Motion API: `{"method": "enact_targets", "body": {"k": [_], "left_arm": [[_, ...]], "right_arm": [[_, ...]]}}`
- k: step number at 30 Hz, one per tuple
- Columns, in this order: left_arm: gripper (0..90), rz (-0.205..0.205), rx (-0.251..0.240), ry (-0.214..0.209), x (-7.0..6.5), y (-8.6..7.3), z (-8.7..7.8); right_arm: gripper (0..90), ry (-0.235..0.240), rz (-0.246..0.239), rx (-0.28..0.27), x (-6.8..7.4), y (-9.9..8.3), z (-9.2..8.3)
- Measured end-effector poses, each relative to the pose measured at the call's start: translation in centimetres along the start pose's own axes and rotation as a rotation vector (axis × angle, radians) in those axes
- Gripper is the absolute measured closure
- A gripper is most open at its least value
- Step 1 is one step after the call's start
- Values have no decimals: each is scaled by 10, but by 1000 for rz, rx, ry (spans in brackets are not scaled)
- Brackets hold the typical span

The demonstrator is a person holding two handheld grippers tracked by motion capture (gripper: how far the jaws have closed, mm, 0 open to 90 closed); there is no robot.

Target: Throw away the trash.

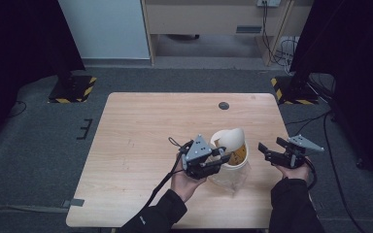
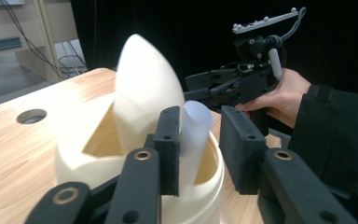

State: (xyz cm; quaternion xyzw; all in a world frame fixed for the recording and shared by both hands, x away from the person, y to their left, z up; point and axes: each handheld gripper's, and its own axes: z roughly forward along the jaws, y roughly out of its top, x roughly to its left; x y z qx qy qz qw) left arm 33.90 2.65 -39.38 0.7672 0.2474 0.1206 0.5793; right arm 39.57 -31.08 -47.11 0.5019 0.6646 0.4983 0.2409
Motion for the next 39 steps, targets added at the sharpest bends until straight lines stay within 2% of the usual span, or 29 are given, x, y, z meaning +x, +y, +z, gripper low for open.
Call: {"method": "enact_targets", "body": {"k": [2,6,9,10,14,15,18,19,20,22,23,24,25,26,27,28,29,30,31,33,34,36,39], "left_arm": [[632,-5,3,8,2,-1,-6],[602,10,21,23,5,-6,-21],[575,12,45,42,10,-18,-39],[569,12,45,42,10,-18,-39],[562,-7,63,74,21,-33,-58],[556,-16,76,94,27,-40,-68],[543,-28,89,119,35,-48,-77],[534,-34,109,151,43,-58,-88],[523,-34,109,151,43,-58,-88],[509,-58,128,188,54,-68,-98],[454,-77,152,236,66,-78,-108],[435,-77,152,236,66,-78,-108],[416,-108,181,276,78,-87,-119],[401,-108,181,276,78,-87,-119],[401,-116,193,295,84,-92,-124],[344,-134,228,343,95,-100,-133],[330,-134,228,343,95,-100,-133],[330,-130,237,363,101,-104,-137],[244,-138,255,376,106,-108,-140],[234,-176,287,410,116,-118,-146],[231,-179,303,424,121,-123,-147],[177,-211,361,461,130,-133,-149],[128,-232,428,504,138,-143,-149]], "right_arm": [[125,-1,0,0,0,0,0],[123,-4,3,0,-1,0,0],[123,-8,5,0,-1,-1,-1],[123,-8,5,0,-1,-1,-1],[120,-9,3,7,-2,-2,-1],[114,-6,3,15,-1,-2,0],[111,-6,3,20,-1,-3,1],[107,-6,3,26,-1,-3,1],[107,-6,3,26,-1,-3,1],[104,-6,4,30,-1,-4,1],[101,-11,2,38,-2,-5,2],[101,-11,2,38,-2,-5,2],[97,-13,2,50,-3,-6,3],[97,-13,2,50,-3,-6,3],[94,-14,4,56,-3,-7,3],[87,-15,1,69,-4,-8,4],[86,-17,1,73,-4,-9,5],[86,-17,1,73,-4,-9,5],[84,-21,0,83,-5,-10,6],[84,-22,-6,90,-5,-10,6],[83,-24,-6,91,-5,-11,6],[77,-30,-15,99,-5,-12,7],[71,-40,-30,124,-6,-14,9]]}}
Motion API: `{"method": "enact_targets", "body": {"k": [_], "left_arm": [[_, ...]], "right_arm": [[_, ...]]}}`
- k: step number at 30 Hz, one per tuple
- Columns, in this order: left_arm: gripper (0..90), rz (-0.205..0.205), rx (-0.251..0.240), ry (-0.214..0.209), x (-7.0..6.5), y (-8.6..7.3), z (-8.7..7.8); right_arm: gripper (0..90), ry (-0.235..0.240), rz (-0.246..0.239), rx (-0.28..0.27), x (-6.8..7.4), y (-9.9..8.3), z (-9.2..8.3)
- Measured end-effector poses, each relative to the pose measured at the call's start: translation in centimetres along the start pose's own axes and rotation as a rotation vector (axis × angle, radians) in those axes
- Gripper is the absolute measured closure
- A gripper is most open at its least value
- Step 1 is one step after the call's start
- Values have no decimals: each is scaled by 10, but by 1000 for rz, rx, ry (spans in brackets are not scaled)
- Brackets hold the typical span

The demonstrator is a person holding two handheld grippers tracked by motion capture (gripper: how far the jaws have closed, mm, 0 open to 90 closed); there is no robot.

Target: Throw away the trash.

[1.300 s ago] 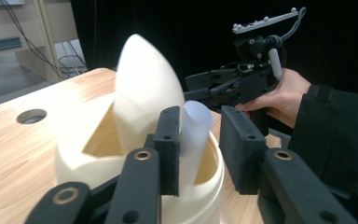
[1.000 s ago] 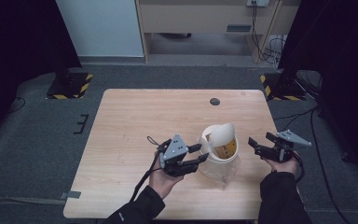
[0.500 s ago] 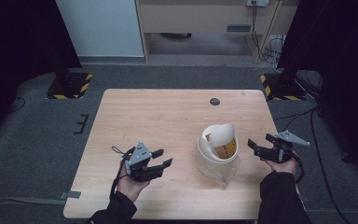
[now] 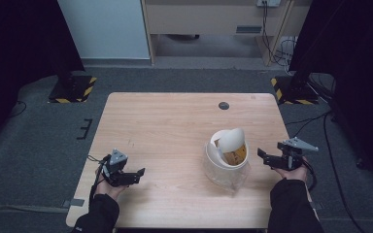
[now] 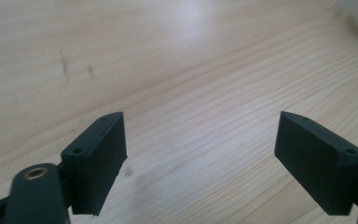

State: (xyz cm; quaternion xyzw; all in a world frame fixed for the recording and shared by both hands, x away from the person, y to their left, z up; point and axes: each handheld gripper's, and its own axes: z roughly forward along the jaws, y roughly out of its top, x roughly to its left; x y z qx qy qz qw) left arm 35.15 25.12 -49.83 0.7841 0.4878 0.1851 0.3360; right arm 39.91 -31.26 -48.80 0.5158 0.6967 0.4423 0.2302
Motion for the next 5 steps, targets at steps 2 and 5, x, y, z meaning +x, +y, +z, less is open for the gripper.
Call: {"method": "enact_targets", "body": {"k": [2,5], "left_arm": [[91,-3,44,32,5,-4,4],[97,-25,81,43,11,-9,9]], "right_arm": [[68,-6,-11,22,-2,-2,1],[66,-39,-23,49,-4,-5,3]]}}
